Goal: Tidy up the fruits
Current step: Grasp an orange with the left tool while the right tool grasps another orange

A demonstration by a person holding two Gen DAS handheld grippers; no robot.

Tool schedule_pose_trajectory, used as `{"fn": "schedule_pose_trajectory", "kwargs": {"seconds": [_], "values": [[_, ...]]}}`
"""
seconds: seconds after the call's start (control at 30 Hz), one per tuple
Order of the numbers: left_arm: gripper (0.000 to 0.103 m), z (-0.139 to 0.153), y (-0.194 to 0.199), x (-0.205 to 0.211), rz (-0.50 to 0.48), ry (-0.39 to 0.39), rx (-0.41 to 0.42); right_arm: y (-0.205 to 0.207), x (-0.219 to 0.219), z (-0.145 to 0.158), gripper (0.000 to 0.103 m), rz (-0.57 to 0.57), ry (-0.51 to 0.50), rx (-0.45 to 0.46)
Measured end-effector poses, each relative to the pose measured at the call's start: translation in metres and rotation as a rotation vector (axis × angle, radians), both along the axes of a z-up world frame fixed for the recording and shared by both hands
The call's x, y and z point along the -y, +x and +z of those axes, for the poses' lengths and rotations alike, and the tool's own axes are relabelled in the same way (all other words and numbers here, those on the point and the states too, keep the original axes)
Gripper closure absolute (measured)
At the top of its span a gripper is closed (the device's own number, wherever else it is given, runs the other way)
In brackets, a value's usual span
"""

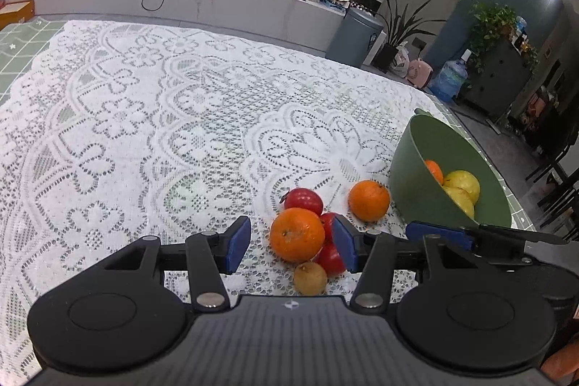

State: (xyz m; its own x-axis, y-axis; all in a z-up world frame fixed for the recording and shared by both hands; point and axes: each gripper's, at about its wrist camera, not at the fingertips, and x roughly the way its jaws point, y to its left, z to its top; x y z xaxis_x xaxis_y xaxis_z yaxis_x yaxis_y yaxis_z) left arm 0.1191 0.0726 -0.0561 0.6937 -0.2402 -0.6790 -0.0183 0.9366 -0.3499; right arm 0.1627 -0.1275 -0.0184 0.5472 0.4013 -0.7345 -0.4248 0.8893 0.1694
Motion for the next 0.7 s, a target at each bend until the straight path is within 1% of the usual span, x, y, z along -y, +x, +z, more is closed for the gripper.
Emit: {"fn": "schedule_pose_trajectory", "kwargs": {"seconds": [0.17,0.37,0.5,0.57,0.7], "values": [[0.042,-0.005,0.0,-0.003,0.005,-0.011,-0.008,0.004,0.0,-0.003,0.064,-0.013,-0.001,-0.008],[0.042,-0.012,0.008,-0.006,0.006,-0.039,-0.026,0.004,0.0,-0.006,0.068,-0.01,-0.013,-0.02],[0.042,-0.015,0.014,-0.002,-0.036,-0.068,-0.027,0.007,0.002,-0.008,0.069,-0.034,-0.01,-0.027],[0.042,-0.018,0.018,0.0,-0.037,-0.077,-0.039,0.008,0.005,-0.01,0.069,-0.048,-0.001,-0.041],[0.042,-0.027,0.024,0.003,-0.034,-0.061,-0.069,0.011,0.006,-0.011,0.069,-0.058,0.008,-0.057]]}}
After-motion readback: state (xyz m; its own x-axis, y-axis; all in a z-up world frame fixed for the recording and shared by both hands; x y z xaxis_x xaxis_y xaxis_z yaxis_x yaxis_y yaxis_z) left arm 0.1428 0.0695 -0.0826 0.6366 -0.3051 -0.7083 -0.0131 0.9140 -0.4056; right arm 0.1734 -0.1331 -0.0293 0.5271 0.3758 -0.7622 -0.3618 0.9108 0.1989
